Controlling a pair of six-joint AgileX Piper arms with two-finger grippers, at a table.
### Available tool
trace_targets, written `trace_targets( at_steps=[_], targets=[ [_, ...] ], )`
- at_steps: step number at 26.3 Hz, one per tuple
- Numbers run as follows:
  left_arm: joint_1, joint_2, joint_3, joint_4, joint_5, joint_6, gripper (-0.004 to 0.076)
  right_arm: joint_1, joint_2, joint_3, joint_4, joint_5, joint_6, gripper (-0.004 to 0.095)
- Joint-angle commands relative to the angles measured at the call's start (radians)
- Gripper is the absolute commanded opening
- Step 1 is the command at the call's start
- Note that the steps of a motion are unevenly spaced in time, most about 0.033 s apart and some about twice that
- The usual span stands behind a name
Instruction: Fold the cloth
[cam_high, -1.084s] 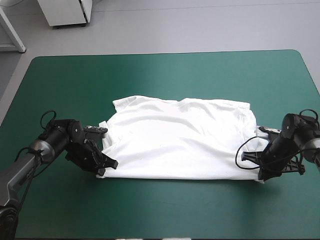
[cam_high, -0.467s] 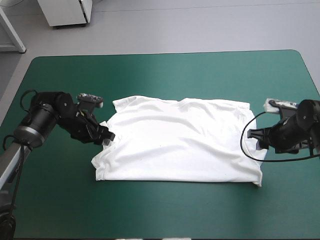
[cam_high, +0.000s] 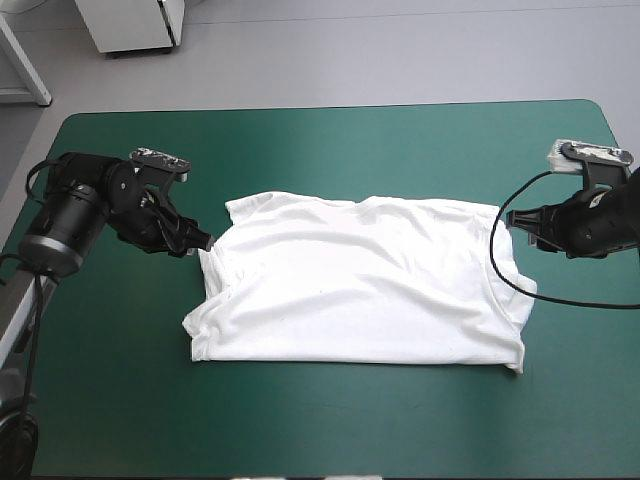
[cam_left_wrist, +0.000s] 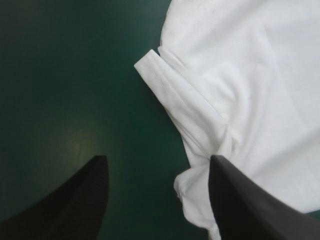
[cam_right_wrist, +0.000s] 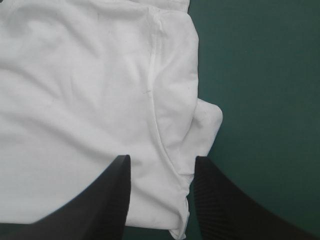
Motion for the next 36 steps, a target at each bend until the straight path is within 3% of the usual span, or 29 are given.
trace_targets(
  at_steps=[1, 9, 18, 31, 33, 36],
  targets=[
    [0.0, 0.027, -0.024, -0.007, -0.077, -0.015, 0.0438, -0.004, -0.027, -0.032, 0.002, -0.027, -0.006, 0.0385],
    [0.002, 0.26, -0.024, 0.036, -0.206, -0.098, 0.0438, -0.004, -0.027, -0.032, 0.002, -0.027, -0.006, 0.0385],
    [0.059, 0.326, -0.024, 0.012, -0.239, -0.112, 0.0433, -0.004, -0.027, -0.032, -0.007, -0.027, -0.008, 0.0385],
    [0.059, 0.418, -0.024, -0.092, -0.257, -0.076, 0.0084, -0.004, -0.028, -0.032, -0.016, -0.027, -0.008, 0.0385],
    [0.059, 0.414, -0.024, -0.092, -0.261, -0.074, -0.0001, -0.004, -0.028, -0.034, -0.02, -0.027, -0.008, 0.0385],
    [0.059, 0.407, -0.028, -0.092, -0.256, -0.074, -0.0009, -0.004, -0.028, -0.034, -0.029, -0.027, -0.008, 0.0385]
  ],
)
